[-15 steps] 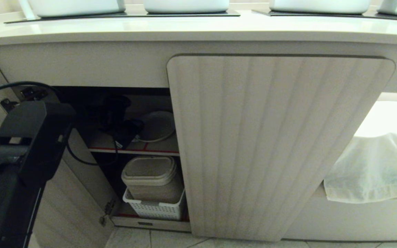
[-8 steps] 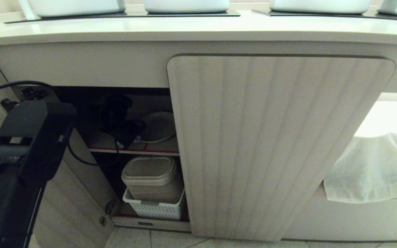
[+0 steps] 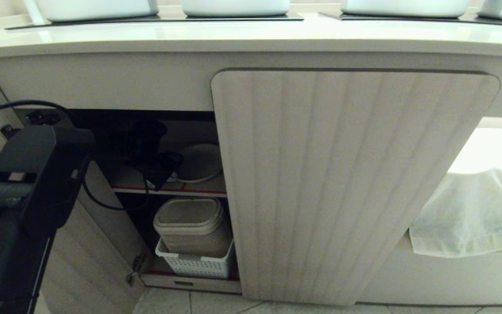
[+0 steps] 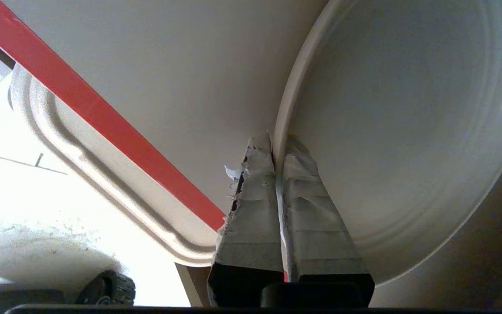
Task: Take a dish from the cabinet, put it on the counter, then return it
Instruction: Put it back into the cabinet
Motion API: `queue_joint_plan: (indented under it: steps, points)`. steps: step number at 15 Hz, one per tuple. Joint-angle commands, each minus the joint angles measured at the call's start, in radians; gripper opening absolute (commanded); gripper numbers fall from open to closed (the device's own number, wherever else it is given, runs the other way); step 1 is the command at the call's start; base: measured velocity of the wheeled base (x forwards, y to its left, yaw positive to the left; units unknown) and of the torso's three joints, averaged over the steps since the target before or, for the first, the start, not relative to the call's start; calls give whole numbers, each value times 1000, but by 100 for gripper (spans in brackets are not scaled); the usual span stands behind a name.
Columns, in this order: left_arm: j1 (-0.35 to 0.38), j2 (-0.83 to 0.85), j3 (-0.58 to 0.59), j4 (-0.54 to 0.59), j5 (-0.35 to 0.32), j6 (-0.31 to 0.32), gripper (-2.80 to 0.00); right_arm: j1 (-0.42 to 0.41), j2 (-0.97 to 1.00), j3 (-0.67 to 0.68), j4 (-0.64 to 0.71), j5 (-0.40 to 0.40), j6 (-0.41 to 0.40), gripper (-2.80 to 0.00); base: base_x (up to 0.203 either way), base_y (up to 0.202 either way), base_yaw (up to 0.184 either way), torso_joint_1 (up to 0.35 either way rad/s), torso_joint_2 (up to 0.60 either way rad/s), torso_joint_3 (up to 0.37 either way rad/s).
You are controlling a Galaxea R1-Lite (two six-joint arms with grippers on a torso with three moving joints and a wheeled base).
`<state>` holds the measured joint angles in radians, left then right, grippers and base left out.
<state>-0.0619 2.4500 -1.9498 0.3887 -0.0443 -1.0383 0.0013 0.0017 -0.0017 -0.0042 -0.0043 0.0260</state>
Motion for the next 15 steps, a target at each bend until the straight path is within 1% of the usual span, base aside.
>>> queue_joint_plan:
  steps: [1, 7, 9, 10, 15]
  points:
    - [-2, -5, 0, 1, 0, -6, -280, 0, 0, 0, 0, 0, 0, -280, 0, 0, 0, 0, 0, 0]
    - [-3, -7, 3, 1, 0, -6, -280, 0, 0, 0, 0, 0, 0, -280, 0, 0, 0, 0, 0, 0]
    - [-4, -6, 3, 1, 19, -6, -280, 0, 0, 0, 0, 0, 0, -280, 0, 0, 0, 0, 0, 0]
    - [-8, -6, 5, 1, 21, -6, 0, 0, 0, 0, 0, 0, 0, -280, 0, 0, 0, 0, 0, 0]
    - [-10, -16, 5, 1, 21, -9, 0, 0, 0, 0, 0, 0, 0, -280, 0, 0, 0, 0, 0, 0]
